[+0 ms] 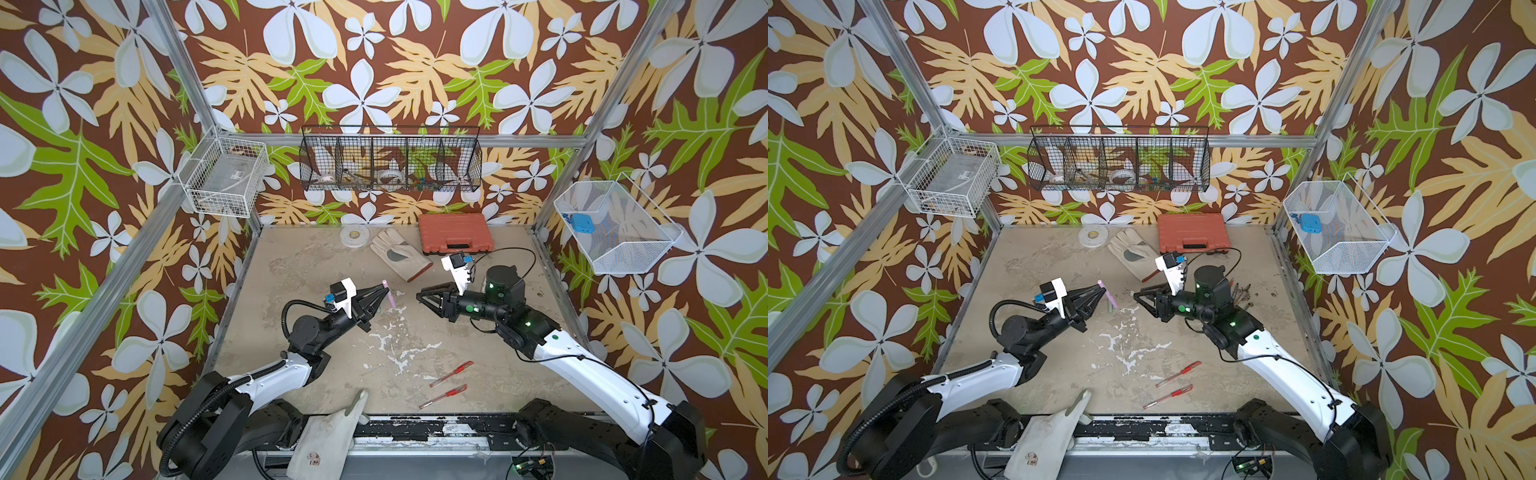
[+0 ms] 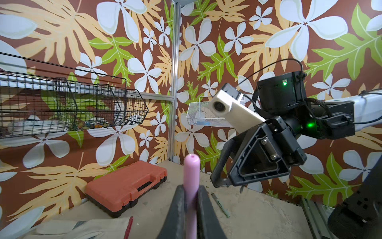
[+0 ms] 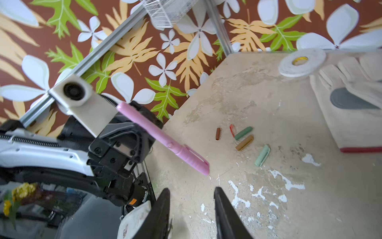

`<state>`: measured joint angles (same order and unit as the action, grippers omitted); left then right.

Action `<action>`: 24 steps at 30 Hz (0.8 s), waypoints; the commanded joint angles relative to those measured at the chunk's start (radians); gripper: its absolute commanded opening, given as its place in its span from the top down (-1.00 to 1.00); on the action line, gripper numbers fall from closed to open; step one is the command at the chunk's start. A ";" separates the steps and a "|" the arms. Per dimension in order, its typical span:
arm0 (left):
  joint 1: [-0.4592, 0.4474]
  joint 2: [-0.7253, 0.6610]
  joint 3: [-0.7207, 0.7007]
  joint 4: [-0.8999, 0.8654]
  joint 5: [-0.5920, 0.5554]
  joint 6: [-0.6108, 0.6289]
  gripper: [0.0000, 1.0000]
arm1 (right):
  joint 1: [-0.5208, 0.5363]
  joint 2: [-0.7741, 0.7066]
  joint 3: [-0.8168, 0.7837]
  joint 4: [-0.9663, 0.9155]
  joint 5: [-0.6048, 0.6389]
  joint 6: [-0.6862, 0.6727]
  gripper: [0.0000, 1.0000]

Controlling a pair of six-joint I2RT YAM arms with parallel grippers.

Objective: Remove pen caps from pens
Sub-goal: Rotate the pen.

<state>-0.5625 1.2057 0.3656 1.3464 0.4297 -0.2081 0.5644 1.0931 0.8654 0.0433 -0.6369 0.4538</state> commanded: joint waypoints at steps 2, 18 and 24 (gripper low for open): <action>-0.020 0.017 0.026 0.033 0.078 -0.016 0.75 | 0.026 0.002 0.010 0.005 -0.078 -0.122 0.28; -0.022 0.000 0.099 -0.166 0.133 -0.151 0.75 | 0.163 0.052 0.024 0.043 0.132 -0.457 0.31; -0.028 -0.019 0.108 -0.219 0.152 -0.146 0.75 | 0.178 0.101 0.047 0.052 0.154 -0.478 0.34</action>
<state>-0.5861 1.1950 0.4664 1.1404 0.5587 -0.3424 0.7403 1.1797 0.8986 0.0631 -0.4984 -0.0036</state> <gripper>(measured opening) 0.124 0.337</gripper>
